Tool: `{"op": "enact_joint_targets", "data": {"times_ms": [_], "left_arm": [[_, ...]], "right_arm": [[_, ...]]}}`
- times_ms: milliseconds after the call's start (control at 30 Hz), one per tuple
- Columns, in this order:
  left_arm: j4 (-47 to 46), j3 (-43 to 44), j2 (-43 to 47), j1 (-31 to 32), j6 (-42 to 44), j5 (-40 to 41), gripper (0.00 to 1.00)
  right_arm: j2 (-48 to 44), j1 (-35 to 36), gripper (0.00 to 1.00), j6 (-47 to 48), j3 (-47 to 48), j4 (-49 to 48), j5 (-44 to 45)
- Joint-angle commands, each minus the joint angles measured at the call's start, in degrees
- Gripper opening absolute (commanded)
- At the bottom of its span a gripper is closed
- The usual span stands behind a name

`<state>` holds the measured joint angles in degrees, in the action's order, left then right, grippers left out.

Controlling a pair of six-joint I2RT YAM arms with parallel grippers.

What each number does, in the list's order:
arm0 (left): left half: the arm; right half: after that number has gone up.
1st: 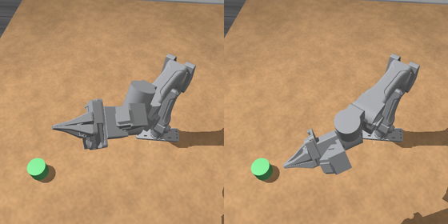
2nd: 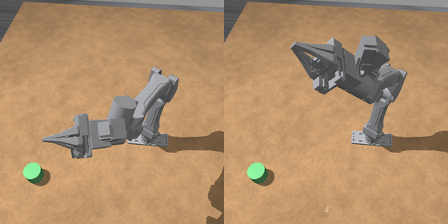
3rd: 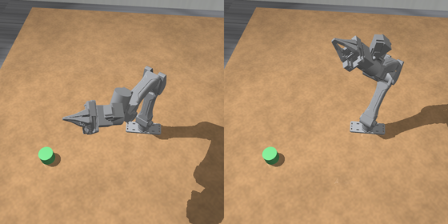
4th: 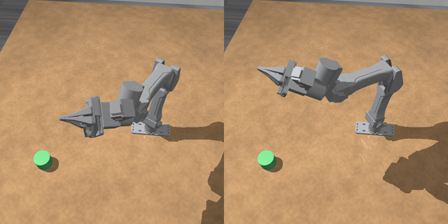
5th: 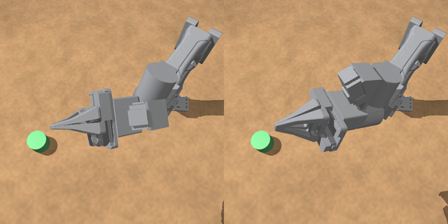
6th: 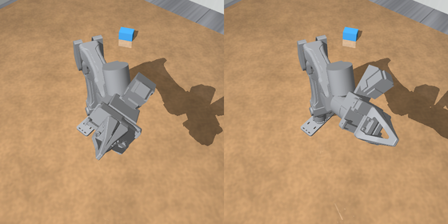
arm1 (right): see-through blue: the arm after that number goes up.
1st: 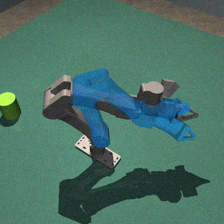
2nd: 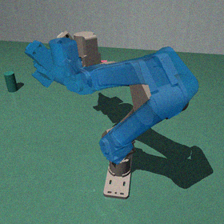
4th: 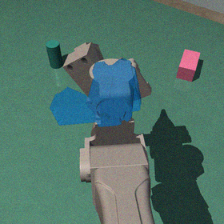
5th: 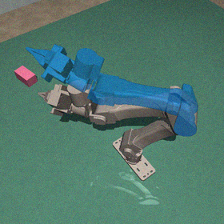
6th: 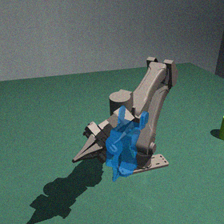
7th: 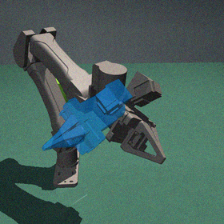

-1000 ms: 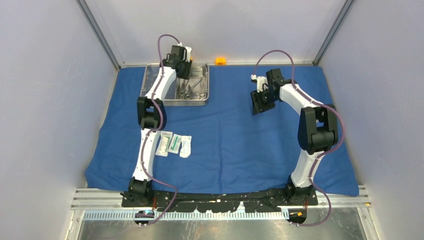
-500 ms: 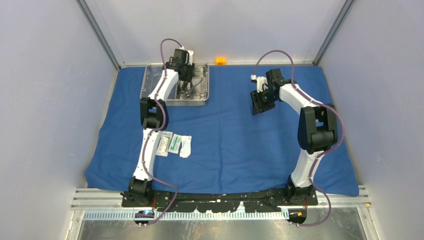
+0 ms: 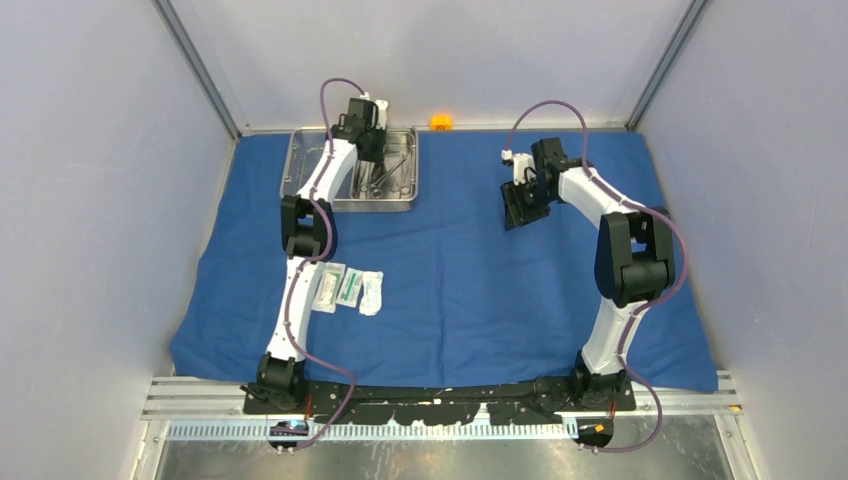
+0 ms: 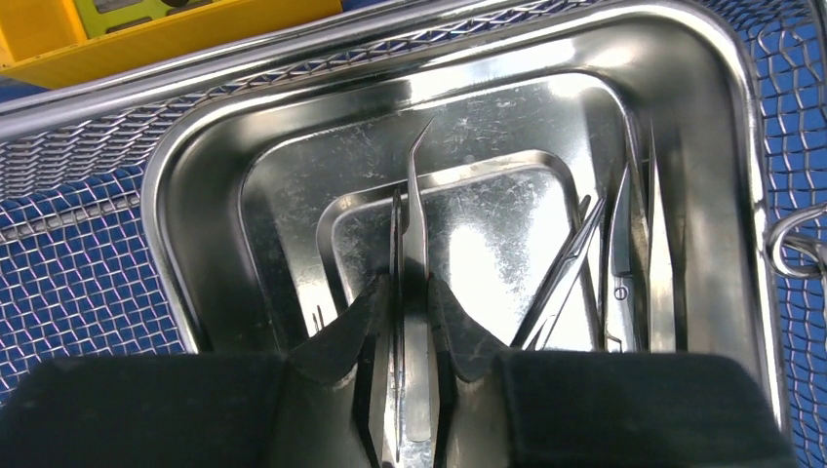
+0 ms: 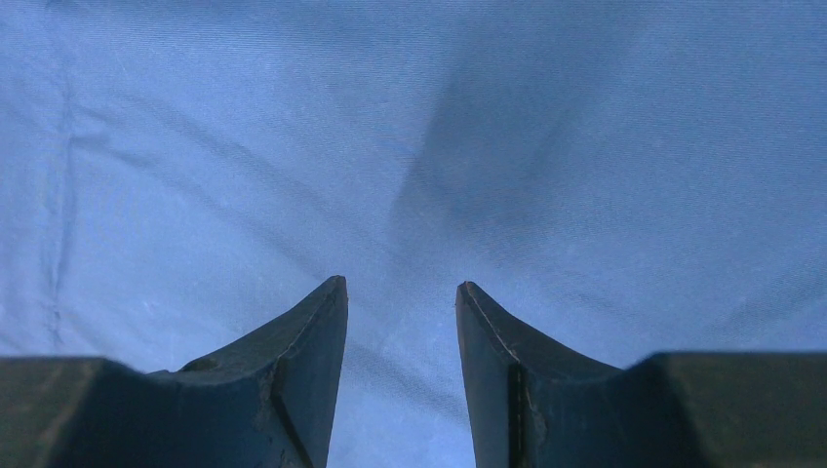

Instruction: Open and lay out the surgical kit

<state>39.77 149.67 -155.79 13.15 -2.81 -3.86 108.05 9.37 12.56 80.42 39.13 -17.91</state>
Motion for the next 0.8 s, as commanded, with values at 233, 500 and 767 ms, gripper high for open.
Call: {"op": "enact_joint_targets", "data": {"times_ms": [233, 500, 767], "left_arm": [[0.5, -0.7, 2.3, 0.1, 0.6, -2.4, 0.0], [-0.7, -5.9, 9.2, 0.1, 0.9, -6.2, 0.0], [0.4, -8.0, 13.1, 0.1, -0.8, -10.1, 0.0]], "right_arm": [[0.3, 0.1, 0.5, 0.6, 2.4, 0.3, -0.5], [0.3, 0.1, 0.5, 0.6, 2.5, 0.4, -0.7], [0.4, 0.1, 0.5, 0.7, 2.5, 0.5, -0.8]]}}
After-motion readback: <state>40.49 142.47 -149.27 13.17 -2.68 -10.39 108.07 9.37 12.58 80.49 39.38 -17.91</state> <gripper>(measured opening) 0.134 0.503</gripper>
